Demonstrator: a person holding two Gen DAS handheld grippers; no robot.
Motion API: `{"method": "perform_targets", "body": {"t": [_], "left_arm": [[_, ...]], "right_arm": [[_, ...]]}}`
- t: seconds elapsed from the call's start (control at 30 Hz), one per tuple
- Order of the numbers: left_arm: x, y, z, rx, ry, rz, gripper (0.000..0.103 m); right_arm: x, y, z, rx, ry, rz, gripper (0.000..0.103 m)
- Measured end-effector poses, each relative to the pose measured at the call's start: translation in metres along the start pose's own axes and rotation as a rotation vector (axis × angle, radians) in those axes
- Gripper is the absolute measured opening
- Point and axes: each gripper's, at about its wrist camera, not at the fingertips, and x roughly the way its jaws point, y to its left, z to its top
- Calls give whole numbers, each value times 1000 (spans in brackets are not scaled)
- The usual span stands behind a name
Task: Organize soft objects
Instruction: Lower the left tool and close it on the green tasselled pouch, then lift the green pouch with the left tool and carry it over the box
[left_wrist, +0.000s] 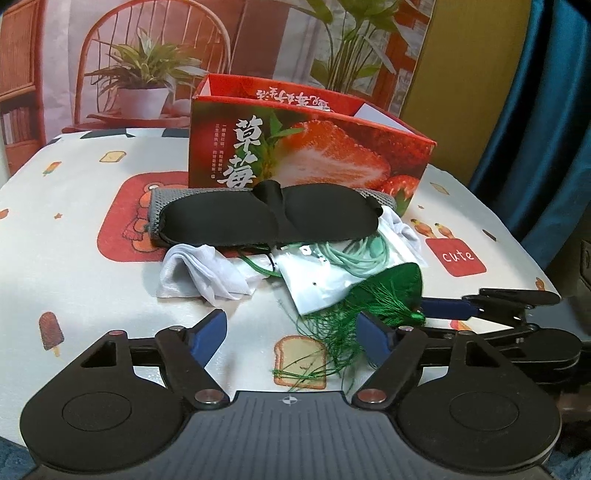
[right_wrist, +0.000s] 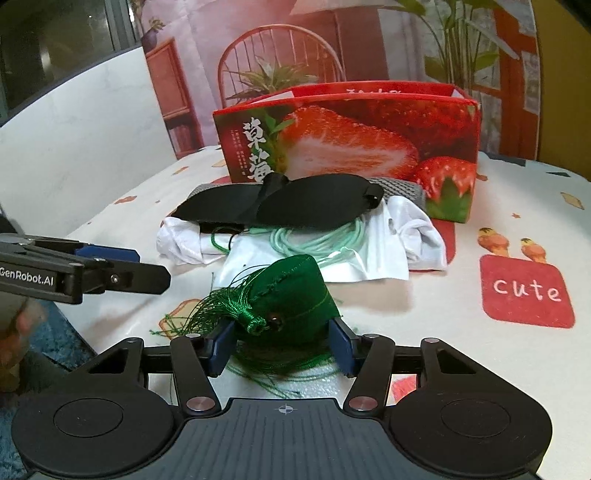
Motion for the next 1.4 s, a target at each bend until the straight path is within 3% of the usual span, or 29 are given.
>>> {"method": "perform_targets", "body": {"t": [0.37,0.5,0.67,0.83,1.0,1.3,1.4], "left_arm": [[8,2,15,-74,26,-68,76],[21,-3,25,-104,62,-111,76],[42,-15,26,-110,84,-159,75],[60,-10,10,-179,132,-212,62],[63,-2,2,-211,115,-258,57],[57,-4,-3,-187,77,-267,53],[57,-6,-4,-179,77,-262,53]], "right_arm": [[12,14,5,-96,-10,27,51],[10,10,3,-87,-33,6,61],[13,9,2,-98,-38,5,65],[16,8,-2,-100,-36,18,65],[20,13,-5,-127,-26,16,65],[14,20,-5,-181,-79,1,65],[15,21,-5,-188,-73,21,61]]}}
